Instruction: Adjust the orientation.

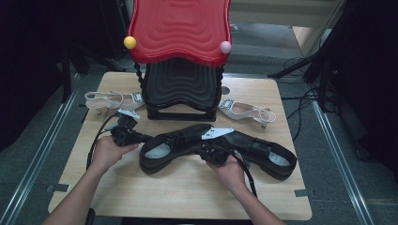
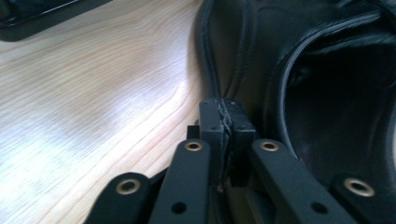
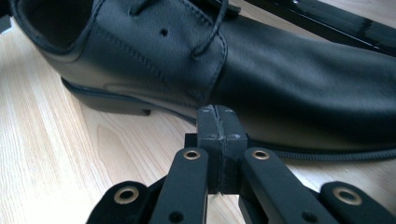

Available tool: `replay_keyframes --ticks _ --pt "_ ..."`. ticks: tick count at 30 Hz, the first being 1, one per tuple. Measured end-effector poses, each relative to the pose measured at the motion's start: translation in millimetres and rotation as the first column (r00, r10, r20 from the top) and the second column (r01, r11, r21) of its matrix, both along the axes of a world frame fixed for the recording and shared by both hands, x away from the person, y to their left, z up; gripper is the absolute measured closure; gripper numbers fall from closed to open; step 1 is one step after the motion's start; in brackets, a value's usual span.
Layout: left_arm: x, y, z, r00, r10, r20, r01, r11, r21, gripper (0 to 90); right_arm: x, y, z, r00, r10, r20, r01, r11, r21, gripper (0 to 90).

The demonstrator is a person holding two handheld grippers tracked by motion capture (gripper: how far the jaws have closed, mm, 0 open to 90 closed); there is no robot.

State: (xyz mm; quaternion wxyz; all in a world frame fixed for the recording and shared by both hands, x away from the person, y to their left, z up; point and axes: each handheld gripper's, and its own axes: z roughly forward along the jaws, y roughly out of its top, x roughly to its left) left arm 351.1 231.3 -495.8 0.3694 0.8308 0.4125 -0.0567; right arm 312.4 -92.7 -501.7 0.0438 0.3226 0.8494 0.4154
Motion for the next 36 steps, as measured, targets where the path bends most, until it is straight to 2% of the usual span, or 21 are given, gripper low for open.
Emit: replay_keyframes --ticks 2,4,9,12,15,19,21,25,32,36 --pt "-0.5 -1.6 1.6 0.9999 0.0 -0.014 0.0 1.0 0.003 90.0 0.8 2.2 -1.1 1.0 0.008 -0.005 -0.008 1.0 -0.002 90.0" --pt "-2.7 -5.4 2.9 0.9993 -0.024 -0.027 0.024 0.9996 -0.011 90.0 0.7 2.1 -0.9 1.0 0.008 0.0 -0.008 1.0 0.003 90.0" --pt "-8.2 -17.2 4.7 0.9978 -0.066 0.0 0.066 0.9978 0.002 90.0 2.0 1.0 -1.9 0.9997 -0.004 -0.025 0.005 1.0 0.002 90.0" --pt "-9.8 -19.5 3.3 0.9966 -0.08 -0.017 0.08 0.9967 -0.016 90.0 1.9 -0.3 -1.2 0.9995 -0.008 -0.029 0.008 1.0 0.0 90.0" --pt "-11.9 -22.0 3.6 0.9962 -0.086 -0.014 0.086 0.9962 -0.013 90.0 1.8 -1.5 -0.9 0.999 -0.011 -0.042 0.011 1.0 0.006 90.0" --pt "-12.2 -24.0 1.7 0.9953 -0.088 -0.041 0.084 0.9927 -0.086 90.0 3.0 -3.8 0.0 0.9985 -0.01 -0.054 0.01 1.0 0.005 90.0" --pt "-13.4 -25.6 -0.1 0.9932 -0.1 -0.059 0.094 0.99 -0.105 90.0 3.7 -5.2 0.4 0.9984 -0.013 -0.056 0.013 1.0 0.003 90.0" --pt "-17.0 -29.3 0.8 0.994 -0.097 -0.051 0.091 0.9912 -0.095 90.0 4.5 -6.4 0.9 0.9975 -0.018 -0.068 0.018 1.0 0.007 90.0" --pt "-23.0 -39.5 0.2 0.9931 -0.1 -0.061 0.095 0.9919 -0.085 90.0 6.5 -9.3 1.8 0.9963 -0.025 -0.082 0.025 1.0 0.006 90.0" --pt "-26.7 -47.0 -0.2 0.9897 -0.13 -0.06 0.125 0.9889 -0.081 90.0 7.5 -11.1 2.3 0.9961 -0.034 -0.081 0.034 0.999 0.001 90.0"
